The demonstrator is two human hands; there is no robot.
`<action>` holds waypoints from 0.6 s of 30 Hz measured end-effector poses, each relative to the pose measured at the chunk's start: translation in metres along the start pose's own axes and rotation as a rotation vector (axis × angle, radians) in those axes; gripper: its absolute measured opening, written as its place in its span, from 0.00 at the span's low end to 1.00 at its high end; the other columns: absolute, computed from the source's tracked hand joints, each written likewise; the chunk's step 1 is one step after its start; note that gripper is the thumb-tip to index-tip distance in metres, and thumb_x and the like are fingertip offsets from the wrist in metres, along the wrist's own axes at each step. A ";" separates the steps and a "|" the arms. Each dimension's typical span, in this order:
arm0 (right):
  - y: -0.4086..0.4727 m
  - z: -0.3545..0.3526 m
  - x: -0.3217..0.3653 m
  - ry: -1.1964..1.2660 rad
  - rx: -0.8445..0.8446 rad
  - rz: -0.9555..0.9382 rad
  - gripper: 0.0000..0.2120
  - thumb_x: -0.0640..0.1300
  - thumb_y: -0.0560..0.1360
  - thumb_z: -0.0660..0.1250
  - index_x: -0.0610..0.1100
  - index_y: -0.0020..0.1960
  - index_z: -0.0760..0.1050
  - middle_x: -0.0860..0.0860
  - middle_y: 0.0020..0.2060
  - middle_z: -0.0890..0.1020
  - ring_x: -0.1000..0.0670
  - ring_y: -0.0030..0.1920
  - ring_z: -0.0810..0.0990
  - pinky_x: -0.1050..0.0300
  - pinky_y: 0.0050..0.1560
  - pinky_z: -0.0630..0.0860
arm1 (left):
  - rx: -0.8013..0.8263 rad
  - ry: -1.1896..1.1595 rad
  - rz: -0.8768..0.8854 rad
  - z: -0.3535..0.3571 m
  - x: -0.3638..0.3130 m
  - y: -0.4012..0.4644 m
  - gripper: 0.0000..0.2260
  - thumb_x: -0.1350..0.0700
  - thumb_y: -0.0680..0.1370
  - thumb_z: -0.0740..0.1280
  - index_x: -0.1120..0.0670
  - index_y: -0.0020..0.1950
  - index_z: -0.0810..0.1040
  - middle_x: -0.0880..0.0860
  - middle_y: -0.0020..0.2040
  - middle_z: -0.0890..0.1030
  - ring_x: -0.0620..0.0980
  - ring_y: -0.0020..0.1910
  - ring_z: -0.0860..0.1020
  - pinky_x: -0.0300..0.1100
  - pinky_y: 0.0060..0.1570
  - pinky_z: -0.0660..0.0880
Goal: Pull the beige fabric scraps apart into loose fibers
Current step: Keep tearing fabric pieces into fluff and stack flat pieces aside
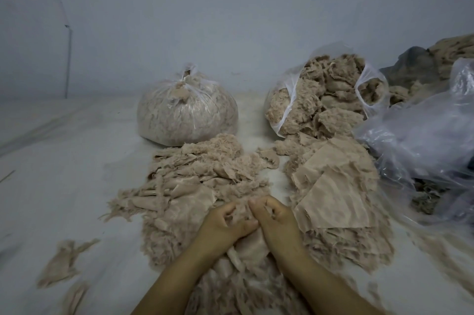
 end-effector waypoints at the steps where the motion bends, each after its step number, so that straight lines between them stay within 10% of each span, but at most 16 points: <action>1: 0.001 -0.001 0.000 -0.023 -0.011 -0.015 0.10 0.44 0.77 0.66 0.41 0.38 0.76 0.51 0.32 0.79 0.54 0.35 0.76 0.57 0.41 0.74 | -0.032 -0.053 -0.006 -0.001 -0.001 0.000 0.06 0.57 0.76 0.69 0.56 0.51 0.81 0.48 0.39 0.84 0.49 0.38 0.81 0.38 0.38 0.76; 6: 0.002 -0.004 0.001 -0.100 -0.107 -0.063 0.19 0.47 0.79 0.62 0.48 0.32 0.61 0.59 0.24 0.66 0.59 0.27 0.63 0.64 0.30 0.62 | -0.316 -0.395 -0.112 -0.018 0.002 0.007 0.08 0.61 0.80 0.60 0.57 0.52 0.79 0.55 0.45 0.85 0.49 0.41 0.83 0.38 0.37 0.77; 18: -0.003 -0.007 0.000 0.291 -0.240 0.127 0.20 0.51 0.76 0.66 0.45 0.30 0.65 0.53 0.18 0.65 0.54 0.20 0.62 0.63 0.21 0.62 | -0.337 -0.481 -0.160 -0.024 0.003 0.007 0.08 0.60 0.80 0.61 0.57 0.48 0.79 0.55 0.39 0.84 0.51 0.38 0.82 0.44 0.39 0.76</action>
Point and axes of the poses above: each hand's wrist, its own y-axis towards the middle knuckle, its own z-axis out of the palm, x = y × z, the point moved 5 cm from there along y, towards the middle knuckle
